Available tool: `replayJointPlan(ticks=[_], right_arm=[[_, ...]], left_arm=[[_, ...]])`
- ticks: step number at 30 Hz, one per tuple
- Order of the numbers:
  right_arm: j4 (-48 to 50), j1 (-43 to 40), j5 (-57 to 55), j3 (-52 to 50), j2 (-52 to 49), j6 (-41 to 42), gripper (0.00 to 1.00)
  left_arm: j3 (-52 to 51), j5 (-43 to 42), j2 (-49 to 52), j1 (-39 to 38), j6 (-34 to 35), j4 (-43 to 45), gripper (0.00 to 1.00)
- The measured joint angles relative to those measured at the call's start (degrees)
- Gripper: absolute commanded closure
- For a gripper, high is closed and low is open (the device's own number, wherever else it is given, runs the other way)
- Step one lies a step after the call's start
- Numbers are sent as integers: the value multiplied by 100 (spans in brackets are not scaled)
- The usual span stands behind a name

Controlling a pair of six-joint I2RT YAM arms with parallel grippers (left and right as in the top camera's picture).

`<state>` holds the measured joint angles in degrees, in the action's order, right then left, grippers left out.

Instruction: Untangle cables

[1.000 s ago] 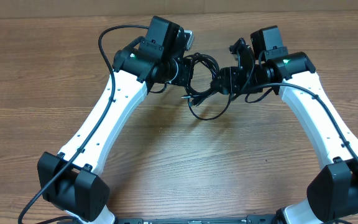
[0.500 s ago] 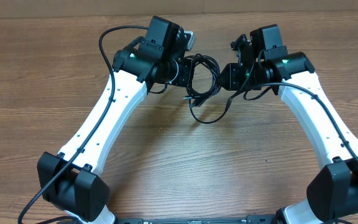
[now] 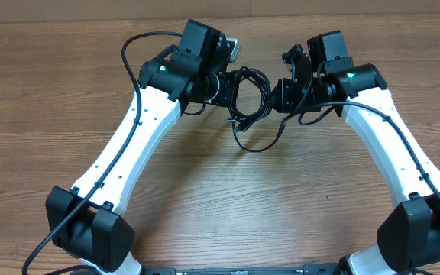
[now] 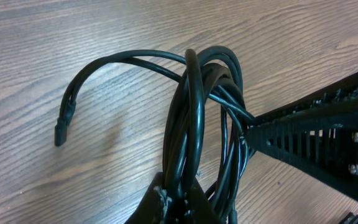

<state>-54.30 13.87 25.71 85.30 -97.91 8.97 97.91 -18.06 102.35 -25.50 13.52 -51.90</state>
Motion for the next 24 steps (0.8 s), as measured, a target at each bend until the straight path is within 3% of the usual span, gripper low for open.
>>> replayJointPlan(ticks=[2, 6, 11, 24], right_arm=[[-39, 0, 2, 0, 0, 2, 82], [-46, 22, 7, 0, -4, 2, 82], [26, 155, -63, -42, -96, -2, 96], [68, 229, -22, -68, -186, -4, 96]], left_arm=[[0, -2, 0, 0, 0, -46, 96], [0, -22, 0, 0, 0, -90, 96], [0, -83, 0, 0, 0, -157, 96], [-140, 317, -2, 0, 20, -282, 96]])
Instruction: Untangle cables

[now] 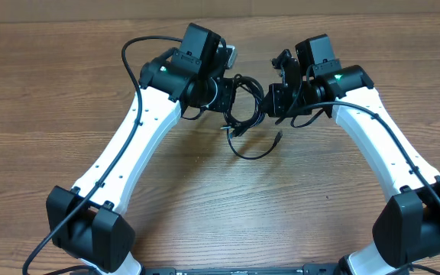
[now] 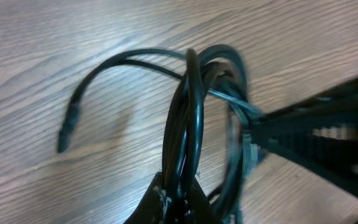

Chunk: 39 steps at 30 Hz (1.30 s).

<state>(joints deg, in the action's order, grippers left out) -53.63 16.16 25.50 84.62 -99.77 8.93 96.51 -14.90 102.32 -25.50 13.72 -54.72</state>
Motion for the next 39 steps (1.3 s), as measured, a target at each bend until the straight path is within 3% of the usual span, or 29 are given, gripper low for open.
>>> replayJointPlan(ticks=[13, 14, 16, 17, 23, 27, 39], right_arm=[[-192, 76, 437, 0, -4, -232, 96], [-192, 81, 417, 0, -4, -232, 95], [-190, 81, 343, 0, -4, -236, 69], [-212, 81, 293, 0, -4, -229, 63], [-258, 109, 33, -35, -4, -278, 59], [103, 232, -111, -319, -4, -299, 46], [1250, 1034, -579, -741, -466, -50, 45]], left_arm=[[-1888, 769, -9, 13, 247, 1233, 96], [-1908, 815, -9, 13, 249, 1241, 96], [-1926, 890, -9, 13, 260, 1239, 96], [-1930, 920, -9, 13, 262, 1239, 96], [-2162, 1121, -11, 13, 262, 1338, 96], [-2643, 1290, -11, 15, 264, 1591, 96], [-3018, 1779, -11, 48, 264, 1797, 96]])
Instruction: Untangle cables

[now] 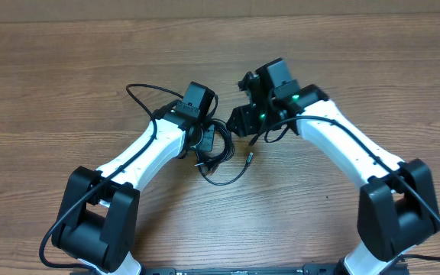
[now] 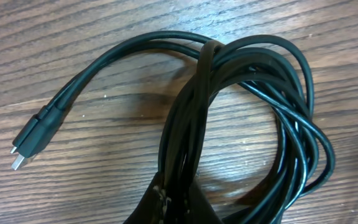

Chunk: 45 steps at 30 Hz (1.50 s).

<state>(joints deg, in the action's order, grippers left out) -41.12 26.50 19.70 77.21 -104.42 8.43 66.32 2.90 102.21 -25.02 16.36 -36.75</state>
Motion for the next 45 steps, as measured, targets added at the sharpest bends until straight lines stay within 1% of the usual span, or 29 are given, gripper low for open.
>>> replayJointPlan(ticks=[5, 11, 15, 22, 25, 27, 30, 32, 35, 36, 40, 41, 42, 45], right_arm=[[162, 221, -251, -4, -229, 210, 44], [166, 323, -544, -4, -437, 667, 43], [170, 332, -546, -4, -634, 1064, 43], [170, 564, -498, -9, -935, 1364, 45], [155, 649, -553, -9, -981, 1519, 52], [162, 660, -581, -9, -999, 1591, 60], [179, 658, -640, -9, -1025, 1650, 69], [181, 656, -664, -9, -1034, 1700, 71], [201, 654, -741, -39, -1034, 1886, 71], [223, 654, -769, -70, -1034, 1937, 73], [422, 658, -776, -273, -1036, 2140, 84], [435, 662, -763, -286, -1036, 2146, 92], [450, 664, -748, -299, -1036, 2164, 96], [466, 667, -702, -304, -1036, 2170, 96]], left_arm=[[-42, 103, 0, 0, 0, 4, 96], [-46, 168, 0, 0, 2, 9, 96], [-46, 173, 0, 0, 42, 24, 96], [-52, 190, 0, 0, 83, 35, 96], [-52, 190, 0, 0, 105, 35, 96], [-57, 190, 0, 0, 129, 35, 96], [-61, 190, 0, 0, 140, 26, 96], [-61, 190, 0, 0, 153, 0, 96], [-61, 190, 0, 0, 168, -46, 96], [-61, 190, 0, 0, 168, -52, 96], [-61, 190, 0, 0, 168, -76, 96], [-61, 188, 0, 0, 168, -76, 96], [-61, 188, 0, 0, 168, -74, 96], [-61, 186, 0, 0, 168, -87, 96]])
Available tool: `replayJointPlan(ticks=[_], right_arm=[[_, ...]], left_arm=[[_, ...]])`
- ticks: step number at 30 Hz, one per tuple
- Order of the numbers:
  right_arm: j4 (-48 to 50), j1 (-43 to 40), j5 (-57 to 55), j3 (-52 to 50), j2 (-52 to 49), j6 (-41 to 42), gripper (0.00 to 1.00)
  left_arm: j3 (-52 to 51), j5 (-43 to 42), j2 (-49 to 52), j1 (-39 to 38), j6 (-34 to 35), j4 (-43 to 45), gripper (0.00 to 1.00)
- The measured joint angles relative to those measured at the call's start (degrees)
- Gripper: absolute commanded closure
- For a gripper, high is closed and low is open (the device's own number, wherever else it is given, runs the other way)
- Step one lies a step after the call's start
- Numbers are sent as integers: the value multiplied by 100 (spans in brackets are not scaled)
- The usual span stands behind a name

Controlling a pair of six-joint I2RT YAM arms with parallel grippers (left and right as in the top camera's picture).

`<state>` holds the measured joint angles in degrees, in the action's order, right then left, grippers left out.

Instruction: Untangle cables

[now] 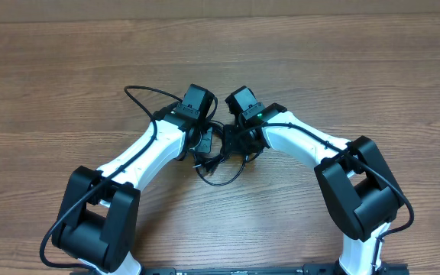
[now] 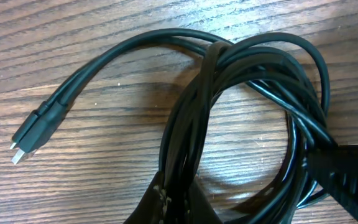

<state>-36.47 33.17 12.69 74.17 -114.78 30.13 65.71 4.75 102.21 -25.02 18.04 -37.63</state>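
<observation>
A coil of black cable [image 2: 247, 106] lies on the wooden table, its free end with a metal-tipped plug [image 2: 33, 138] stretched to the left. At the bottom edge of the left wrist view, my left gripper [image 2: 178, 202] is shut on the coil's left strands. Overhead, the left gripper [image 1: 205, 145] and the right gripper [image 1: 239, 143] meet over the coil [image 1: 218, 162] at the table's middle. One dark finger [image 2: 350, 171] of the right gripper reaches in at the coil's right side. How its jaws stand is hidden.
Both white arms angle in from the front edge. A loose black loop [image 1: 140, 95] of the left arm's own wiring arches behind the left wrist. Bare wooden table [image 1: 357, 61] lies all around.
The right gripper has moved left and down from just behind the coil to its right side, and its finger now shows in the left wrist view. The left gripper still holds the coil on the table.
First both grippers held the coil up between them at the far middle of the table. Then they stood slightly left, still holding it. Later the coil lay nearer the front in the left gripper alone, the right one apart. Now the right is at the coil again.
</observation>
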Motion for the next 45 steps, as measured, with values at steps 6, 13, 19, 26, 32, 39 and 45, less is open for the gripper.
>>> replayJointPlan(ticks=[6, 13, 19, 26, 32, 39, 45], right_arm=[[-372, -61, 70, 70, 9, -17, 96], [-1169, -828, -72, 330, 348, -90, 96], [-1639, -1370, -269, 487, 1137, -138, 96], [-1790, -1185, 210, 501, 1270, -629, 59], [-1368, -800, 212, 479, 1268, -898, 54], [-922, -579, 136, 212, 1261, -970, 53], [-881, -494, 66, 199, 1228, -984, 53]], left_arm=[[0, -70, 0, 0, 2, -153, 96], [-24, -55, 0, -4, 24, -535, 96], [-28, 15, 0, 4, 109, -579, 96], [-42, 59, 0, 4, 155, -588, 50], [-9, 109, 0, 4, 269, -566, 35], [247, 455, 0, 44, 483, -498, 25], [269, 608, 0, 466, 831, -328, 29]])
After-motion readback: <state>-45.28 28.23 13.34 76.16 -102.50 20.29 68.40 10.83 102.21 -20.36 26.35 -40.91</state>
